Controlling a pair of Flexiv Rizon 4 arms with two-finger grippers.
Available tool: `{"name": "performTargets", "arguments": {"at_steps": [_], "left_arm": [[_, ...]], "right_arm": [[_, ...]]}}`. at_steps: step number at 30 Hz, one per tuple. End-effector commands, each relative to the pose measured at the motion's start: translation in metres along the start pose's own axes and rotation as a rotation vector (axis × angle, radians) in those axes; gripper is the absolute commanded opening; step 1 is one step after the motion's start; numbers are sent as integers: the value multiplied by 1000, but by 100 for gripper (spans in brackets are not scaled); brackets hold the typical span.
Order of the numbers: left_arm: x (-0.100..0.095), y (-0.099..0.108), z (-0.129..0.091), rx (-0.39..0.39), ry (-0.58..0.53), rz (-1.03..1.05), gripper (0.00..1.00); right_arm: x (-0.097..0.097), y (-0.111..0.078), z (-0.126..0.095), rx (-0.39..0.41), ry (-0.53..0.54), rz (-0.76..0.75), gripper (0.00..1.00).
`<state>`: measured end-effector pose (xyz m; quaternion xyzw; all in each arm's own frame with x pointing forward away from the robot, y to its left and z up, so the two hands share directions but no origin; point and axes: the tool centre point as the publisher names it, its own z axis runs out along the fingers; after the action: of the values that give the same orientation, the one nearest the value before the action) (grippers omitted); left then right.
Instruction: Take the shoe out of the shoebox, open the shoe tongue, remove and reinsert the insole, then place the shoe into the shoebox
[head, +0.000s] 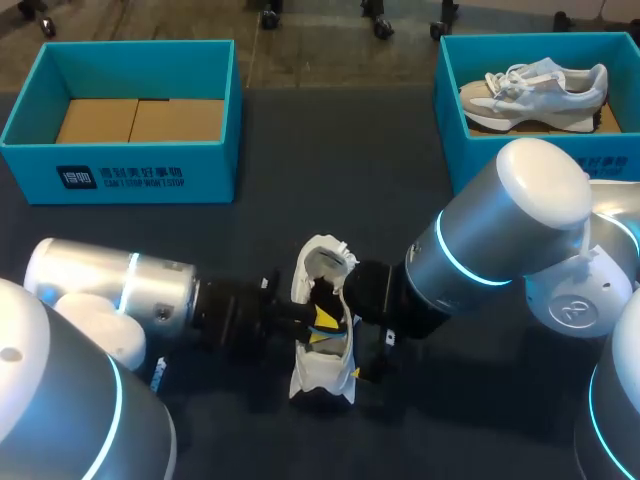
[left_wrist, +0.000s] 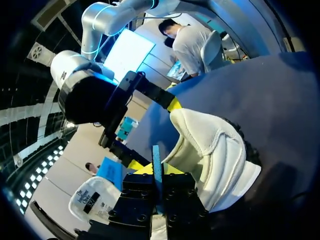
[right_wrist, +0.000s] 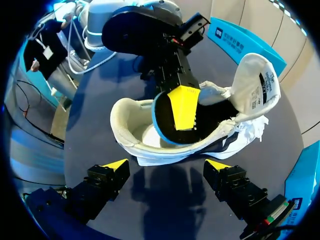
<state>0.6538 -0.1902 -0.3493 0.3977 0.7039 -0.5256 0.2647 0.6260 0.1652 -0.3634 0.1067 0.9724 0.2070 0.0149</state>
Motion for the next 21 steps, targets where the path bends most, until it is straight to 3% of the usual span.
{"name": "performTargets", "arguments": {"at_steps": [1, 3, 4, 6, 7, 15, 21], "left_arm": [[-2, 3, 6, 20, 4, -15, 0], [-3, -2, 4, 25, 4, -14, 0], [-4, -6, 0, 35, 5, -20, 20], [-6, -10, -4, 38, 15, -28, 41], [-7, -12, -6, 37, 15, -28, 45], [-14, -26, -19, 50, 61, -78, 45], [-13, -31, -18, 28, 118, -80, 28]], "right_arm": [[1, 0, 2, -2, -1, 0, 100], [1, 0, 2, -2, -1, 0, 100], [1, 0, 2, -2, -1, 0, 100], [1, 0, 2, -2, -1, 0, 100], [1, 0, 2, -2, -1, 0, 100], [1, 0, 2, -2, -1, 0, 100], [1, 0, 2, -2, -1, 0, 100]]}}
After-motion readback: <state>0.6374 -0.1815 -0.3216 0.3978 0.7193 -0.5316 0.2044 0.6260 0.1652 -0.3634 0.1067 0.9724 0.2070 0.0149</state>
